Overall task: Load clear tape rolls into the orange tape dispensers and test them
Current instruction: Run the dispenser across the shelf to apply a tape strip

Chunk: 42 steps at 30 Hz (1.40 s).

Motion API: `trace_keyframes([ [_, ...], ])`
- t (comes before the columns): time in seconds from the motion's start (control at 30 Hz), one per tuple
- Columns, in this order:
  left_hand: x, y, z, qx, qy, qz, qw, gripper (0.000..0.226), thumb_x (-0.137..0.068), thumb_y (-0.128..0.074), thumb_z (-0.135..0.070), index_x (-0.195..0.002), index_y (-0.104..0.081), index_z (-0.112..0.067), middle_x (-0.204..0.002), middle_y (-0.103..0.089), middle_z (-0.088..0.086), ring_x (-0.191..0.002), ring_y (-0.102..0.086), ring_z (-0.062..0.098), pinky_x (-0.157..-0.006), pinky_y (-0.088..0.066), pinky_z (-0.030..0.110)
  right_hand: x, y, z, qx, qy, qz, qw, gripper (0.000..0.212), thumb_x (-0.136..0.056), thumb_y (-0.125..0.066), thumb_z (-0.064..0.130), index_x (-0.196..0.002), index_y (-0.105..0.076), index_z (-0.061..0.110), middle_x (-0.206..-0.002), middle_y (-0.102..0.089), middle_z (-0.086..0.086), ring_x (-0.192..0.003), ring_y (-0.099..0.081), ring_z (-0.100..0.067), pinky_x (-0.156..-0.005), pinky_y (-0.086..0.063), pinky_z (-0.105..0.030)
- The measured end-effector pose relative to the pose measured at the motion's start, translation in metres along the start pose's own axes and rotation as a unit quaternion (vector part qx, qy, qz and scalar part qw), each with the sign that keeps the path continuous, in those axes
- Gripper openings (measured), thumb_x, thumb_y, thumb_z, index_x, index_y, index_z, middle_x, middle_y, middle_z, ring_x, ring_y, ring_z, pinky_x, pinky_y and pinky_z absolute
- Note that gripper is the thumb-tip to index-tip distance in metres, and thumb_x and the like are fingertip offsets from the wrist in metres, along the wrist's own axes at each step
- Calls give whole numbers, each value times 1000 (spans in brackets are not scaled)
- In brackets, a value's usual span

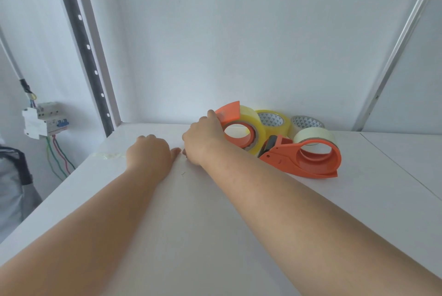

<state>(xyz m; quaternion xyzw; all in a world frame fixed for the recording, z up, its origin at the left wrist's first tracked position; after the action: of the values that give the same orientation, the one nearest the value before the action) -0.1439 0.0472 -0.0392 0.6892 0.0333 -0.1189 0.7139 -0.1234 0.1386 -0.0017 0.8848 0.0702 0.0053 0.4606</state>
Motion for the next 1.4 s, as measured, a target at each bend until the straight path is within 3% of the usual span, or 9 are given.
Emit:
trace_keyframes([
  [0.07, 1, 3, -2, -11, 5, 13, 1000, 53, -98, -31, -48, -62, -47, -12, -67, -44, 0, -67, -47, 18, -51, -33, 25, 1, 0, 0, 0, -1, 4, 1000, 30, -96, -35, 36, -116, -57, 31, -117, -60, 5, -110, -48, -20, -96, -25, -38],
  [0.13, 0, 5, -6, -23, 9, 25, 999, 51, -99, -32, -43, -59, -44, -14, -64, -45, 0, -58, -44, 16, -51, -33, 24, 1, 0, 0, 1, -3, 13, 1000, 29, -96, -35, 34, -114, -57, 31, -115, -60, 5, -108, -48, -20, -96, -24, -37],
  [0.27, 1, 9, -14, -11, 32, 50, 998, 45, -96, -35, -40, -61, -49, -13, -65, -48, 0, -61, -47, 17, -57, -38, 24, 4, 1, -3, -9, -13, 22, 1000, 32, -93, -32, 30, -111, -58, 31, -111, -60, 4, -98, -44, -21, -96, -25, -37],
  [0.47, 5, 12, -15, 22, 65, 69, 995, 31, -89, -43, -30, -64, -52, -14, -66, -51, -1, -54, -43, 13, -50, -32, 21, 3, -1, -4, -25, -31, 14, 999, 33, -93, -32, 32, -115, -57, 32, -115, -58, 4, -112, -46, -19, -97, -24, -38],
  [0.57, 5, 11, -16, 23, 74, 83, 994, 22, -85, -48, -22, -64, -52, -15, -67, -52, -2, -55, -44, 12, -53, -35, 21, -1, -5, -1, -21, -44, 10, 999, 36, -92, -34, 35, -122, -54, 33, -120, -56, 3, -116, -44, -20, -97, -24, -40],
  [0.7, 4, 8, -16, 13, 72, 89, 993, 17, -81, -52, -21, -65, -53, -16, -68, -53, -3, -55, -46, 13, -58, -39, 22, -2, -5, -2, -11, -52, 5, 999, 39, -91, -36, 36, -127, -51, 32, -124, -54, 1, -118, -43, -22, -98, -24, -42],
  [0.9, 2, 5, -16, 2, 67, 82, 994, 12, -77, -54, -18, -65, -54, -17, -67, -54, -3, -55, -47, 13, -52, -35, 21, -1, -7, -4, -2, -61, 5, 998, 39, -91, -36, 38, -126, -52, 31, -122, -54, -1, -116, -43, -24, -96, -25, -43],
  [1.2, 2, 5, -15, 12, 61, 79, 995, 20, -82, -50, -27, -67, -55, -16, -69, -54, -2, -62, -52, 16, -60, -42, 23, 2, -8, -8, -11, -57, 12, 998, 42, -92, -33, 47, -125, -53, 30, -122, -54, -1, -116, -43, -23, -95, -25, -42],
  [1.4, 2, 1, -15, 8, 51, 61, 997, 52, -88, -37, -60, -64, -56, -17, -63, -53, -3, -53, -46, 13, -51, -35, 21, 1, -4, -15, -15, -20, 56, 998, 38, -91, -36, 41, -124, -52, 31, -125, -52, 1, -119, -41, -21, -96, -25, -38],
])
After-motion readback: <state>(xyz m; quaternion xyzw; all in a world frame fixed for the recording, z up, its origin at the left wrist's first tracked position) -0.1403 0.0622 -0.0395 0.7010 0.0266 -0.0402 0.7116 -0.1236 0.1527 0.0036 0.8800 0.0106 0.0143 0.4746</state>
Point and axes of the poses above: each hand's wrist, its own x-axis away from the middle knuckle, its own y-axis out of the back of the hand, z = x × y, the point moved 7 cm from there along -x, towards the middle knuckle
